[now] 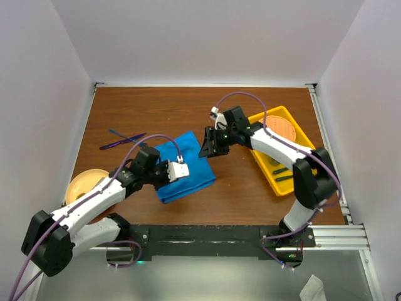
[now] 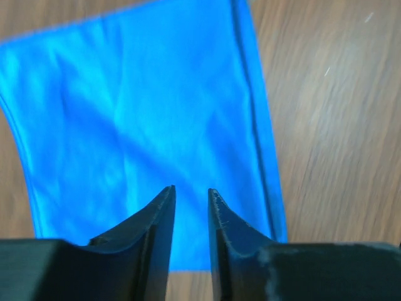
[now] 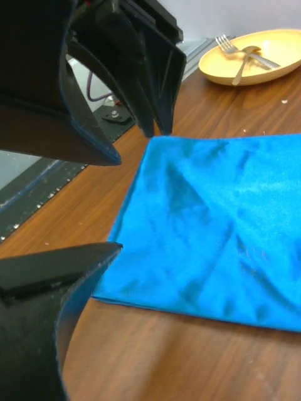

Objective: Fold the napkin into a case and place the utensils inside
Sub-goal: Smooth out the lower triangle-folded napkin at the center of the board, then pick up the lower triangle-folded napkin from the center of the board.

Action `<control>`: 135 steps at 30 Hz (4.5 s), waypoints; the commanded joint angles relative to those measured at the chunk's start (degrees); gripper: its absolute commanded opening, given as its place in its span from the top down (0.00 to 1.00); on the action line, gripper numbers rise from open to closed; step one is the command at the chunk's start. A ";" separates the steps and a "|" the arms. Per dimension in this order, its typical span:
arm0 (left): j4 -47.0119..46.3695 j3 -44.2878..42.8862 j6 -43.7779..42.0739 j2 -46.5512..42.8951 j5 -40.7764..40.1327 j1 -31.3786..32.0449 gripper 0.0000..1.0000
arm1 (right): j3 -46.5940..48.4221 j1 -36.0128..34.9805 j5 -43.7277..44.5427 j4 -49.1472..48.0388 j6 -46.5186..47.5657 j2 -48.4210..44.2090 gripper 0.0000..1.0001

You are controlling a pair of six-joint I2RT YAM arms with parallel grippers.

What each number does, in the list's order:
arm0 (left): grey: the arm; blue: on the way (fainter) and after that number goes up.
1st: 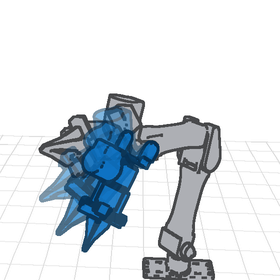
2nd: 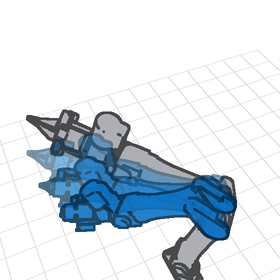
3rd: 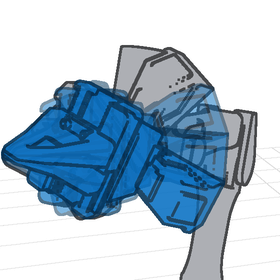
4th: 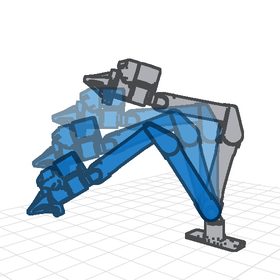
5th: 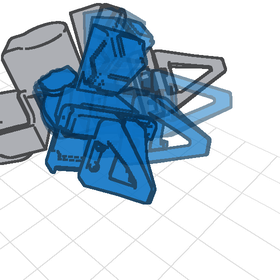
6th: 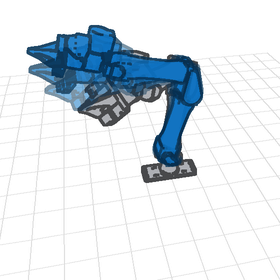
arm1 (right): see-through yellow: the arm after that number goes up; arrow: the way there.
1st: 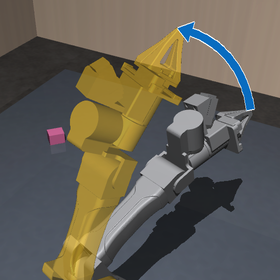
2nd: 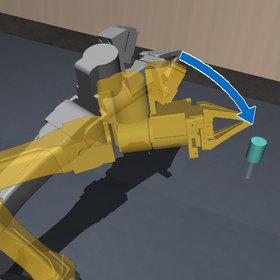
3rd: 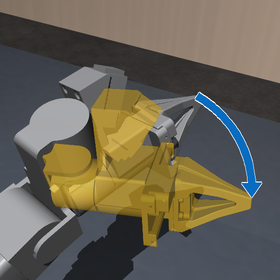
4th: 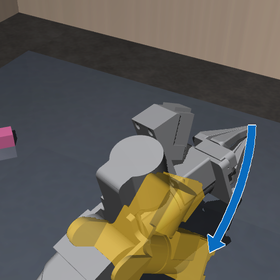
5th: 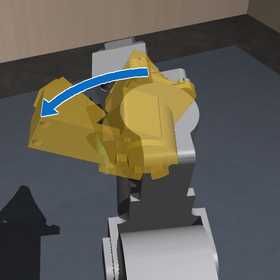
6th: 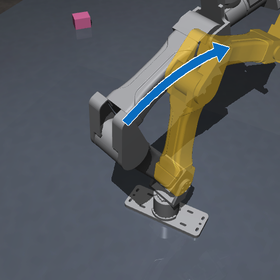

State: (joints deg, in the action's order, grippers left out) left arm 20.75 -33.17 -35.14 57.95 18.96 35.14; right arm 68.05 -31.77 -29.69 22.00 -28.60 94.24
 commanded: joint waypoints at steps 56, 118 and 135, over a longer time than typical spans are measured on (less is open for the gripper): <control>7.02 -12.18 -2.13 24.66 8.63 -10.96 0.63 | 12.48 6.54 -13.11 -2.76 13.83 26.09 0.46; 6.14 -42.95 22.83 57.01 25.25 -29.60 0.93 | 29.80 15.33 -17.68 22.22 29.04 31.37 0.29; 4.82 -40.22 23.36 56.92 26.74 -29.60 0.94 | 23.53 13.14 -15.75 16.76 27.10 32.94 0.47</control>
State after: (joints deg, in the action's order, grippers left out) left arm 26.41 -74.43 -11.53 115.87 43.22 5.63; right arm 90.74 -17.80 -45.84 41.04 -1.15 125.60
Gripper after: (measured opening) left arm 0.080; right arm 0.596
